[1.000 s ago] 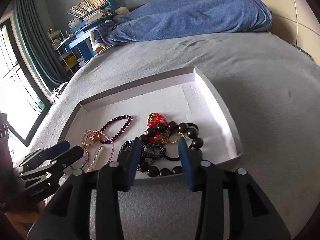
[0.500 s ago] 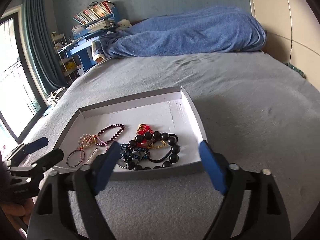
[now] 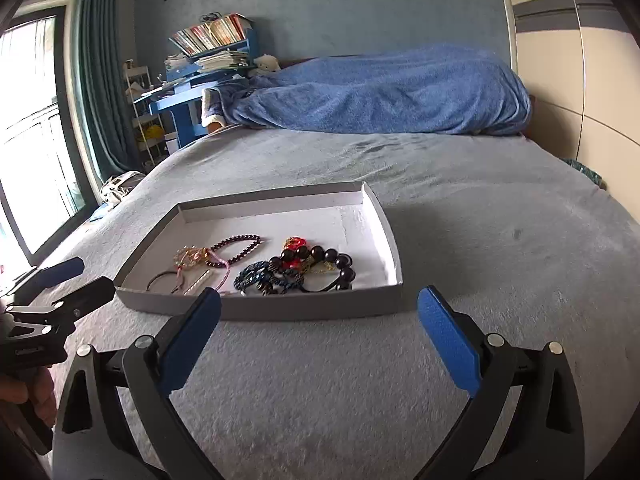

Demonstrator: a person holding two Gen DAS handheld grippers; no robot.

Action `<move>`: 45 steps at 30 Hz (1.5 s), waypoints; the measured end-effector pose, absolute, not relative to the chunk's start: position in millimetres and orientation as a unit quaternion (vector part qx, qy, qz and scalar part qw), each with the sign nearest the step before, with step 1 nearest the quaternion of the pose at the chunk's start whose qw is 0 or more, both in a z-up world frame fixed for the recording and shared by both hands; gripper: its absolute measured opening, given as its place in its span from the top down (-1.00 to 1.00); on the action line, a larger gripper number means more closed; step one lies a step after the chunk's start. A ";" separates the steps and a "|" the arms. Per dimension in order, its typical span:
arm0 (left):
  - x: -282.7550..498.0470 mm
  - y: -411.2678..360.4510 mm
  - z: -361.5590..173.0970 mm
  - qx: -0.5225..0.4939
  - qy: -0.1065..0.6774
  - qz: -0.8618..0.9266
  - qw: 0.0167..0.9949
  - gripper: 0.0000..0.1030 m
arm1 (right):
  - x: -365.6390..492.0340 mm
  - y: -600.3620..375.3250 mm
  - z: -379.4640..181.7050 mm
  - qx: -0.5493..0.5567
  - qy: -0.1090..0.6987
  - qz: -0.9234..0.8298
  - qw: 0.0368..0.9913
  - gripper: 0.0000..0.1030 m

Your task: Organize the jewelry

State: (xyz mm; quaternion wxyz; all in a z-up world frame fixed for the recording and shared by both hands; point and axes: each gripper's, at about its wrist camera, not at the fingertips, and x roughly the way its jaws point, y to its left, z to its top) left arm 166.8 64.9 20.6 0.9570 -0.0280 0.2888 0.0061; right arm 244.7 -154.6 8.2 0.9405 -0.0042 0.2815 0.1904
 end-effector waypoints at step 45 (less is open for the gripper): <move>134.3 47.2 5.5 -0.017 0.242 -0.008 0.970 -0.90 | 208.7 -155.6 -6.3 0.001 0.250 0.196 0.948 -0.89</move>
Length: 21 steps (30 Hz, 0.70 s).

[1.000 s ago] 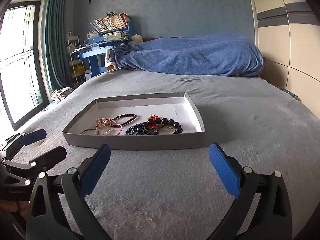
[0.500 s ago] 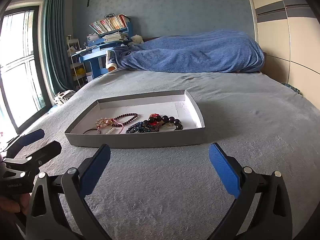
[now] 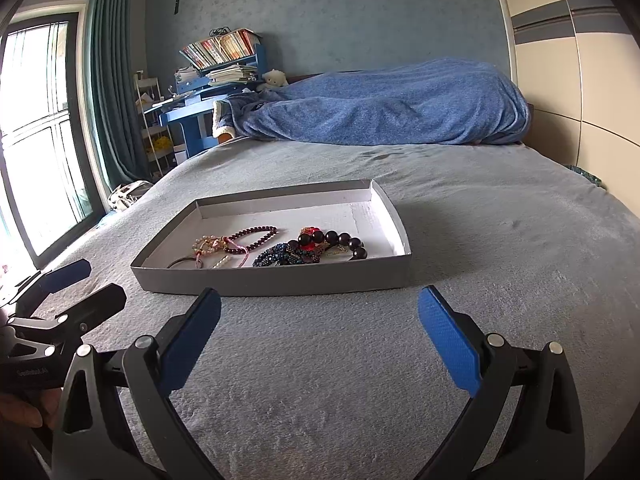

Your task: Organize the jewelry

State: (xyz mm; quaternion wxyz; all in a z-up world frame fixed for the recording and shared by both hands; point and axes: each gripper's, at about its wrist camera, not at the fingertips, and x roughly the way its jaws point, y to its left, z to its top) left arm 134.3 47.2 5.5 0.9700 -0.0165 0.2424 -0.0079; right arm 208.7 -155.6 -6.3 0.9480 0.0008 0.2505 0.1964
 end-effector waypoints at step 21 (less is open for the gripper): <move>135.8 50.5 2.9 -0.022 0.247 -0.007 0.969 -0.90 | 208.6 -155.9 -6.2 0.002 0.251 0.197 0.948 -0.89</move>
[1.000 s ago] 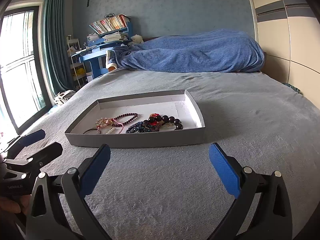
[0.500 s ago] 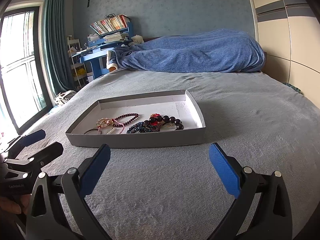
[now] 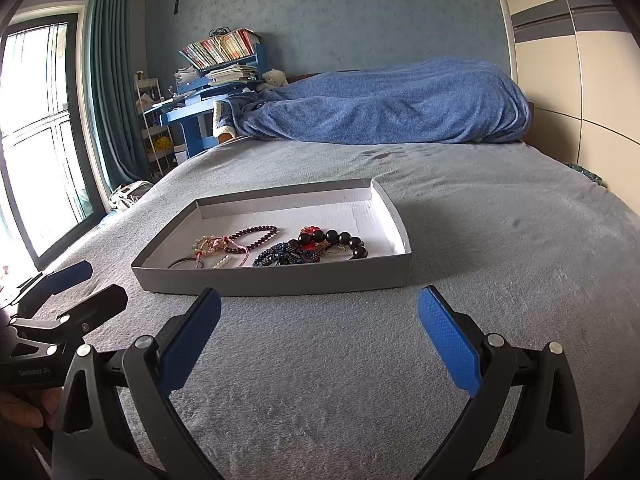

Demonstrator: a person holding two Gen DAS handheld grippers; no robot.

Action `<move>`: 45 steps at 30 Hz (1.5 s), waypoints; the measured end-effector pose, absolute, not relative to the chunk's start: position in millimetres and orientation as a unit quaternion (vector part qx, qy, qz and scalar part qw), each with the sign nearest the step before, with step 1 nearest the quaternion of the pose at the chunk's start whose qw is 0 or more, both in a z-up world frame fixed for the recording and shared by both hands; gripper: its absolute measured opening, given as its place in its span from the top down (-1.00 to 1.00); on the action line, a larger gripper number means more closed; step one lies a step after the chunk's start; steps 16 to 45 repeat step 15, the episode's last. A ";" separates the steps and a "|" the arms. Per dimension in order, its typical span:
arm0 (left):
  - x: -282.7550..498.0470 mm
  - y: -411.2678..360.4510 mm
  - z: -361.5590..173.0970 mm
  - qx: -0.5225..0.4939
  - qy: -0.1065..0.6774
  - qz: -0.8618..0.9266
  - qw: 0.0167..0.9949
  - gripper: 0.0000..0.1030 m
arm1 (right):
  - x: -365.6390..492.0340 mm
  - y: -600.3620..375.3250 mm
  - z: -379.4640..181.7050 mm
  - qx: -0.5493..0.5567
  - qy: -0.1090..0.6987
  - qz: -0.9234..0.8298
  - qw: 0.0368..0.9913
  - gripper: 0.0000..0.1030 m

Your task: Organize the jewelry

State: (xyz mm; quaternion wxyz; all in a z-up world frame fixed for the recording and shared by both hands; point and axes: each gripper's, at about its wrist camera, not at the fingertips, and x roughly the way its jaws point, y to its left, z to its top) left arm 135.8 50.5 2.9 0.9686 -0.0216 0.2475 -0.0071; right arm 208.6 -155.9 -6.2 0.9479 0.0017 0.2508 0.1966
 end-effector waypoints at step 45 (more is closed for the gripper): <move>138.5 48.3 1.2 -0.022 0.254 -0.005 0.967 -0.90 | 208.1 -155.5 -6.5 0.002 0.251 0.197 0.948 -0.89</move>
